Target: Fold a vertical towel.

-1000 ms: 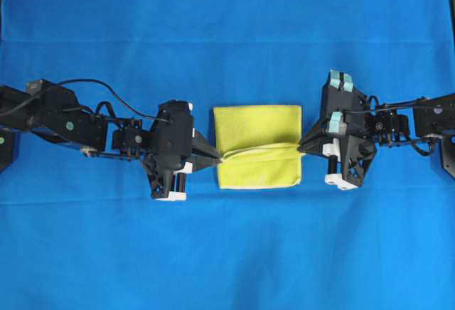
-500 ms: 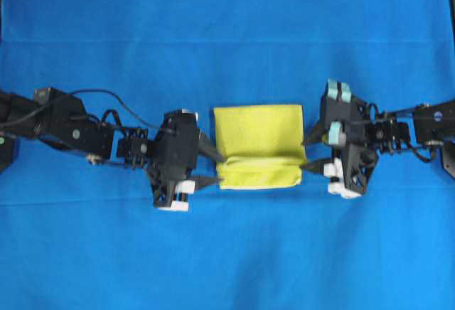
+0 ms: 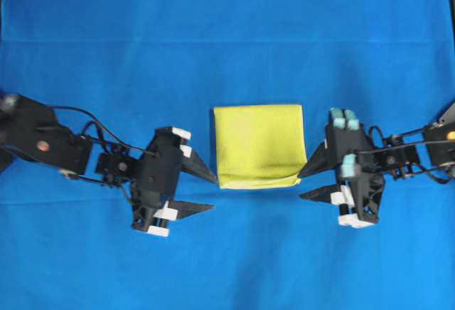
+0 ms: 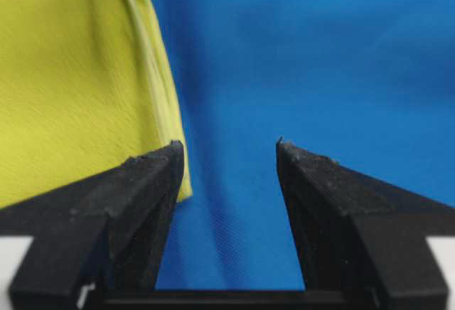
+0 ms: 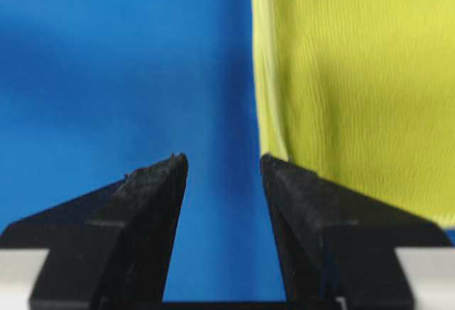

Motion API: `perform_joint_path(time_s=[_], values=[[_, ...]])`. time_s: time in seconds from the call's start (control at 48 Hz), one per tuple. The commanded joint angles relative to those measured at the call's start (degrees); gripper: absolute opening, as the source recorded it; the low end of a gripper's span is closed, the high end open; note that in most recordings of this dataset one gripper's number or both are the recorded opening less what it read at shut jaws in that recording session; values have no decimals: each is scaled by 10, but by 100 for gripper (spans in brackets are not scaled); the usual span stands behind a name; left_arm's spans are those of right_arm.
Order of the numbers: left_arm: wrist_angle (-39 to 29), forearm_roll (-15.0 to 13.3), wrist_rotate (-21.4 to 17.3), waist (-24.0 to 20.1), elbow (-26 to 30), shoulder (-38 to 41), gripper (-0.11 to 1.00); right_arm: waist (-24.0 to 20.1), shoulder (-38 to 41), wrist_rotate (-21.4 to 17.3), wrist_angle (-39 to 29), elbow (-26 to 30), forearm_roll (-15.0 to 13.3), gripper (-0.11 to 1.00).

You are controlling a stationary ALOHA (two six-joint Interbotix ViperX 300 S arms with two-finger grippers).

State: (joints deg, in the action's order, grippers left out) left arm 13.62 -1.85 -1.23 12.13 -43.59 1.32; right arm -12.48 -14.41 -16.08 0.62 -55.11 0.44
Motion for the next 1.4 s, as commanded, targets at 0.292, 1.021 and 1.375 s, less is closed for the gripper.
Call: perform_joint_path(time_s=[0.292, 1.021, 1.375], values=[[-70, 0, -2, 0, -26, -197, 52, 0, -171, 3, -49, 32, -31, 51], [-161, 1, -3, -31, -175, -578, 52, 33, -487, -1, -217, -7, -134, 50], [-172, 0, 7, -73, -287, -733, 52, 104, -604, -21, -217, -114, -134, 50]])
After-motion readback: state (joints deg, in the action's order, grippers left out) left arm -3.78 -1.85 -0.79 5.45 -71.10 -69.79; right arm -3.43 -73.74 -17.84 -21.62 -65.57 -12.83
